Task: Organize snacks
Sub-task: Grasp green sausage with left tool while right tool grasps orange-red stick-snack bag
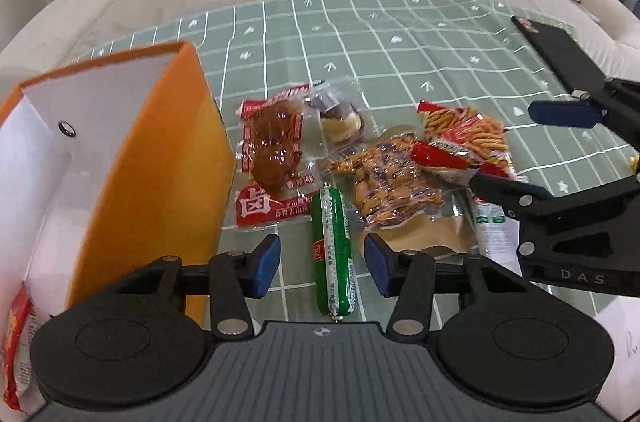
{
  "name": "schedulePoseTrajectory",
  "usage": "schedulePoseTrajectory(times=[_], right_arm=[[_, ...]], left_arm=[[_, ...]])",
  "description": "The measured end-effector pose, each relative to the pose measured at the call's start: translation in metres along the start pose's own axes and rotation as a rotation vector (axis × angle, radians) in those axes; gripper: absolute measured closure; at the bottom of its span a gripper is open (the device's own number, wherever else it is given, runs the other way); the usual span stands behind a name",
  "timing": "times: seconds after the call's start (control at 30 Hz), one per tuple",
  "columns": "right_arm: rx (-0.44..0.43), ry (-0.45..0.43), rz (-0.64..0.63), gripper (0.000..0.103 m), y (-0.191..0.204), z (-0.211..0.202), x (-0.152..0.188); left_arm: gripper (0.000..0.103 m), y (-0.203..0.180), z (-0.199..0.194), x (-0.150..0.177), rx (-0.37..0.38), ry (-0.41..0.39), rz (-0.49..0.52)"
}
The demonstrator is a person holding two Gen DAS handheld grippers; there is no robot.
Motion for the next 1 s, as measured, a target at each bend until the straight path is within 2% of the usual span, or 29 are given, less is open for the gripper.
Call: schedulePoseTrajectory(times=[0.3,0.4,0.43,0.53,0.67,0.73,1.0], right_arm=[[-0.006,-0.001,-0.021,0.031,0.006,0.014,0.001],[-0.010,0.013,-0.020,0.046,0.011,0.017,0.002],[0.001,0.014,-0.022,0.052,0.011,0.017,0.002],[-0.003,0.029,-0.005,0.059,0.011,0.017,0.004],[-0.021,0.043,0.037,0.068,0.011,0.015,0.006],[-0.040,0.053,0.056,0.076,0.014,0.012,0.007],[-0.098,0.094,0.086,0.084,0.031,-0.007,0.015]], left_arm=[[0.052,-0.003,0.012,-0.002,0.006,0.016,-0.022],[0.063,-0.002,0.014,0.000,0.013,0.029,-0.042],[0.071,-0.002,0.017,0.000,0.011,0.042,-0.049],[0.077,0.000,0.021,0.008,0.014,0.078,-0.056],[0.078,0.000,0.020,0.012,0.009,0.075,-0.052],[0.078,0.000,0.018,0.015,0.011,0.079,-0.053],[0.079,-0.003,0.005,0.032,0.003,0.076,-0.037]])
Point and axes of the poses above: each gripper's, at about its wrist camera, not at the fingertips, and z roughly the way its jaws point, y to its left, x to its underside, the point moved 8 cm from there along z, roughly the way its jaws point, and after that the axes turned 6 degrees about -z, right-handed, at the moved point
